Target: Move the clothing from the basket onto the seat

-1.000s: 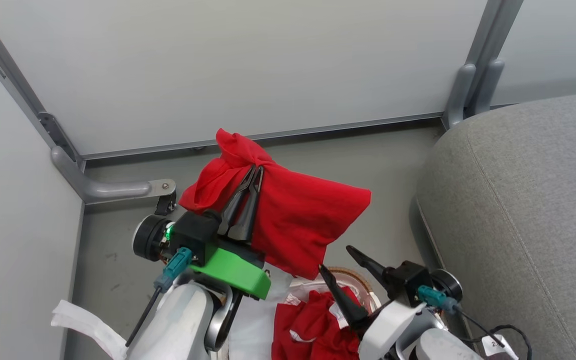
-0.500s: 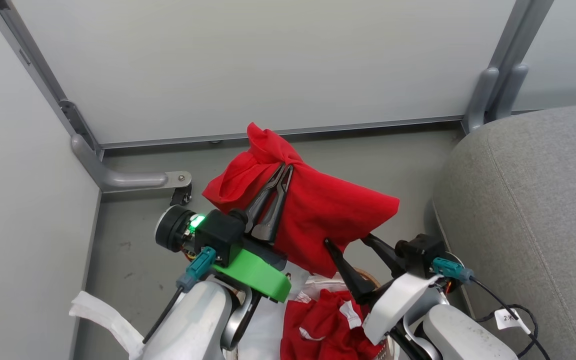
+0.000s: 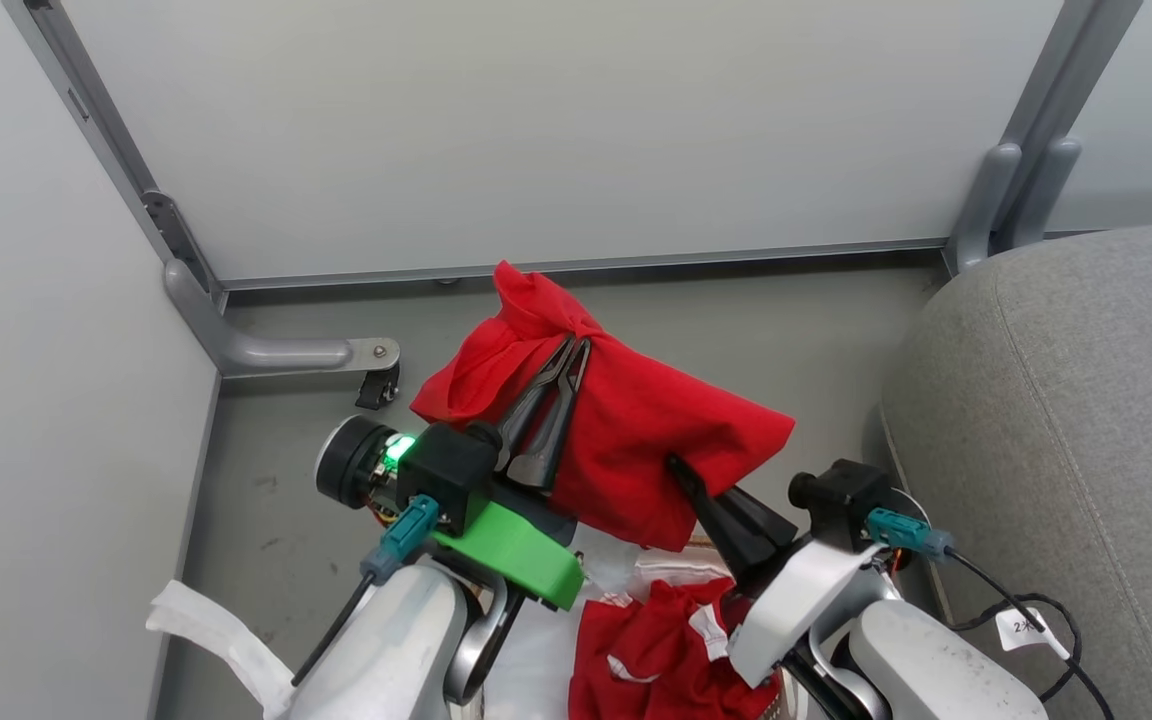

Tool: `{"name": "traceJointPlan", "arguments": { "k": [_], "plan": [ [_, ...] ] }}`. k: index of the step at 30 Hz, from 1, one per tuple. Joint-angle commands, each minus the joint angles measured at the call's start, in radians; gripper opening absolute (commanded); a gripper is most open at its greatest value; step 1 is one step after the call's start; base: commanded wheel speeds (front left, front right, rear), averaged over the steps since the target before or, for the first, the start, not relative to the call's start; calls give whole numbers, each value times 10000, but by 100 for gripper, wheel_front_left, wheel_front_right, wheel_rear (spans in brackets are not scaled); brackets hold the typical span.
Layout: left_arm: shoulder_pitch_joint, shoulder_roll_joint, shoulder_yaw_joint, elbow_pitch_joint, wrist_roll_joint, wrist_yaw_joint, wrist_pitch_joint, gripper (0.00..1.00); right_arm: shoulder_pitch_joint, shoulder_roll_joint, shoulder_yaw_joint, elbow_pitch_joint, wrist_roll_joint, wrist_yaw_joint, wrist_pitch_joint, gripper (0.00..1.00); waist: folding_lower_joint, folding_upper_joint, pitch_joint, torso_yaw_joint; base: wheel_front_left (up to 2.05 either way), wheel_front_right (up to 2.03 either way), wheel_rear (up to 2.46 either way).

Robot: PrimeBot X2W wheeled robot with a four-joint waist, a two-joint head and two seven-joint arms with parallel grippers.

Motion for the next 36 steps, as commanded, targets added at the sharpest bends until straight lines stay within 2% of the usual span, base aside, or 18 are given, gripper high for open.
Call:
{"name": "traceJointPlan", "arguments": {
  "k": [1,7,8,9,10,17,30,36],
  "plan": [
    [-16,9,-10,36,-57,40,-9,0,76,-2,14,-52,-119,-7,-45,0,0,0,-15,-24,0,0,0],
    [83,9,0,106,3,78,-9,0,158,46,3,-116,-261,-7,-45,0,0,0,-63,-134,0,0,0],
    [89,9,29,101,-3,84,-9,3,173,56,-40,-152,-284,-7,-47,0,0,0,-61,-165,0,0,0],
    [100,9,53,103,-1,85,-9,38,199,59,-58,-181,-318,-7,-47,0,0,0,-59,-199,0,0,0],
    [114,9,76,114,30,125,-9,100,240,57,-70,-220,-351,-7,-47,0,0,0,-58,-257,0,0,0],
    [255,8,302,215,263,195,-4,100,471,118,-88,-649,-605,-7,-48,0,0,0,-19,-1108,0,0,0],
    [478,22,959,388,758,13,-3,100,664,138,-38,-1483,-879,-7,-47,0,0,0,535,-4356,0,0,0],
    [502,33,1173,478,963,-61,-3,100,673,186,-306,-1826,-1074,-7,-48,0,0,0,884,-5448,0,0,0]
  ]
}}
